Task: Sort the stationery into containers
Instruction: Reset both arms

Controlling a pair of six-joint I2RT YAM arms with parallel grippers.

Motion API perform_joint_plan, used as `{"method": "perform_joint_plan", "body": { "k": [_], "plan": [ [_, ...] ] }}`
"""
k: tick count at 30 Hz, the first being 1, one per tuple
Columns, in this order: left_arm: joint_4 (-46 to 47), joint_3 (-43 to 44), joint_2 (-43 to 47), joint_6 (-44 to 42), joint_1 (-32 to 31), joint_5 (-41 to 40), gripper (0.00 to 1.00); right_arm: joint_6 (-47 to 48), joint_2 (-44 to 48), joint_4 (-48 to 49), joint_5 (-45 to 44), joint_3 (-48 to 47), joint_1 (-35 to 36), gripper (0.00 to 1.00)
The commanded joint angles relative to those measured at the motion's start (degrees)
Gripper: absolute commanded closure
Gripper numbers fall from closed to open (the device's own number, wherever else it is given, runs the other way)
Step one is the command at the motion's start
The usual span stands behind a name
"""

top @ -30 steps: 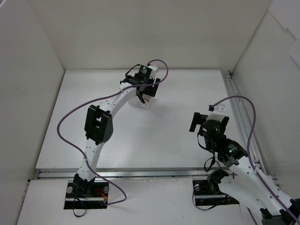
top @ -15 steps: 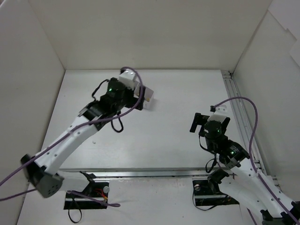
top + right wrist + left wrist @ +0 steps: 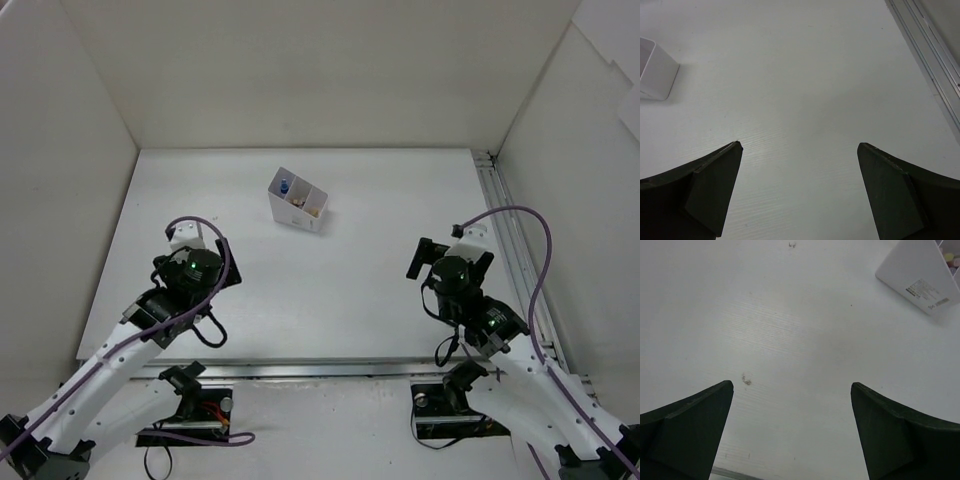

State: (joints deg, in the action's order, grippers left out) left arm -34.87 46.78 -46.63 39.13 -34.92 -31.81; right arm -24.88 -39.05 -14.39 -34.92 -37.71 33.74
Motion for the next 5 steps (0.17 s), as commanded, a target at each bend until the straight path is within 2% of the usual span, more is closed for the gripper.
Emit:
{"method": "perform_joint_plan", "body": {
  "k": [1,5],
  "plan": [
    [-0.1,4.5,1.6,3.3,-0.1,-5.4,0.0,-1.5,0.0,2.0,-4.8,-0.1,0.2,0.02],
    [2.3,3.4,1.6,2.9,-0.1,-4.1,0.0,-2.0,1.9,1.8,-6.3,1.4,0.1,0.02]
  ]
}}
